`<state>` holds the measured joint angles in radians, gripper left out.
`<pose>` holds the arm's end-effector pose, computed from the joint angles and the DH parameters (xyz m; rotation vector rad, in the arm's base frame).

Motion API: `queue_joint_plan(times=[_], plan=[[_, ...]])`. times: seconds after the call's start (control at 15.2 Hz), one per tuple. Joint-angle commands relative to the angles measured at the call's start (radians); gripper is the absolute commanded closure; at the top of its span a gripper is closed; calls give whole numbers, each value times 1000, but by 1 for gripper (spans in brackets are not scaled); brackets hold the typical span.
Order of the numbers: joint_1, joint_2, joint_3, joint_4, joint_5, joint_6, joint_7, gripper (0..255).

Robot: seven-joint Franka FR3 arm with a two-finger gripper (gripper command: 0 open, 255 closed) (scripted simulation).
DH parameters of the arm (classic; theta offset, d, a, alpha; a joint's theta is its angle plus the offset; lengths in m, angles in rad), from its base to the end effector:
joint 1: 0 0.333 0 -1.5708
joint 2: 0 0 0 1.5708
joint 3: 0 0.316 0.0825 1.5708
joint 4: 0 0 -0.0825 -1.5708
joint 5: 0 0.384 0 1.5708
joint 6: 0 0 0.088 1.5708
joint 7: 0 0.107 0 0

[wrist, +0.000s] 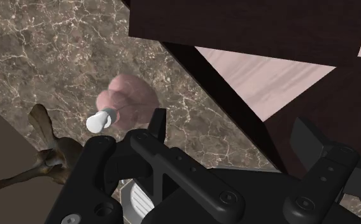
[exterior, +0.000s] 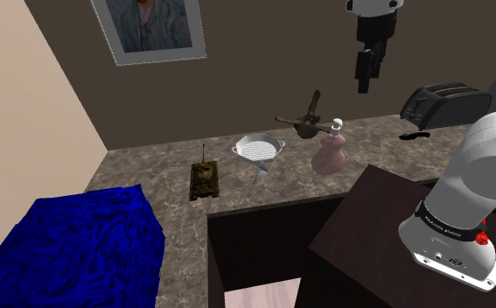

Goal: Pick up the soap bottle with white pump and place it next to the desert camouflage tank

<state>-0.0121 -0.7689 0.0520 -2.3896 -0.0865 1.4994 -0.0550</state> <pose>0.3017 0.0062 0.5643 3.0128 0.1163 -0.1870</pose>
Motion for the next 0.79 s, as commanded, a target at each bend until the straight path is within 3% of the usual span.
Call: queue_joint_plan(times=[0.0,0.73], plan=[[0,0,0,0,0,0,0,0],[-63,218,-179,-93,-107,326,-178,0]])
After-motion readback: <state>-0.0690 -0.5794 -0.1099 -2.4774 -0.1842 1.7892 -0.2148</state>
